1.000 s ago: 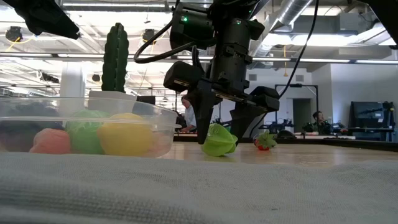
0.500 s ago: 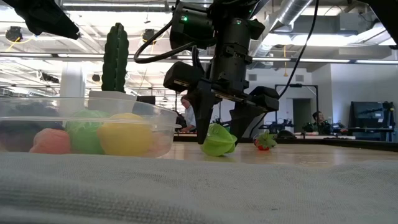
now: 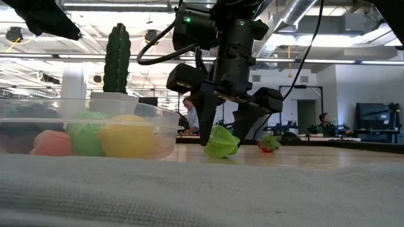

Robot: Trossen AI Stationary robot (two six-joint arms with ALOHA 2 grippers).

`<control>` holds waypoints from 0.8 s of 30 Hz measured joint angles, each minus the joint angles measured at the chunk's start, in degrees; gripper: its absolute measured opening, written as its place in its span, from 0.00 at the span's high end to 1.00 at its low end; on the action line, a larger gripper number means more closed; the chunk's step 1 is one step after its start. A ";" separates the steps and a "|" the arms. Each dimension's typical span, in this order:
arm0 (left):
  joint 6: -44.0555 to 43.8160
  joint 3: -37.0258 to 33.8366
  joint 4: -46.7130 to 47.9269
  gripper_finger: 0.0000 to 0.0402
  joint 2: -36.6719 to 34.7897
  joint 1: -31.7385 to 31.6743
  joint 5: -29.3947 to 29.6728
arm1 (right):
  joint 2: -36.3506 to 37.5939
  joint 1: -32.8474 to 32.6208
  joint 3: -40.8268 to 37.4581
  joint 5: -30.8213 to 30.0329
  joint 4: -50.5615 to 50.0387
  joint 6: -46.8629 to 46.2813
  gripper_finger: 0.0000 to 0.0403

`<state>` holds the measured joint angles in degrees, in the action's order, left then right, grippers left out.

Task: Pick and placing Produce into tupperware
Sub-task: Put the starfruit into the transparent bin

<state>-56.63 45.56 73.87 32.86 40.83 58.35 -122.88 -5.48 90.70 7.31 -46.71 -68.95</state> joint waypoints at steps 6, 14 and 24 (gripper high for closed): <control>0.02 0.00 0.19 0.57 0.00 -0.01 0.38 | 2.07 0.54 -0.06 -0.61 -1.63 0.45 0.38; 0.04 0.00 0.36 0.57 0.02 -0.01 1.02 | 7.27 1.54 0.31 -3.92 -2.54 1.50 0.38; 0.04 0.00 0.75 0.57 -0.01 0.00 2.19 | 13.52 0.99 0.29 -5.97 5.04 3.51 0.38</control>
<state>-56.60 45.56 74.62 32.85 40.83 60.53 -109.36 -4.49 90.98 1.34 -41.66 -65.44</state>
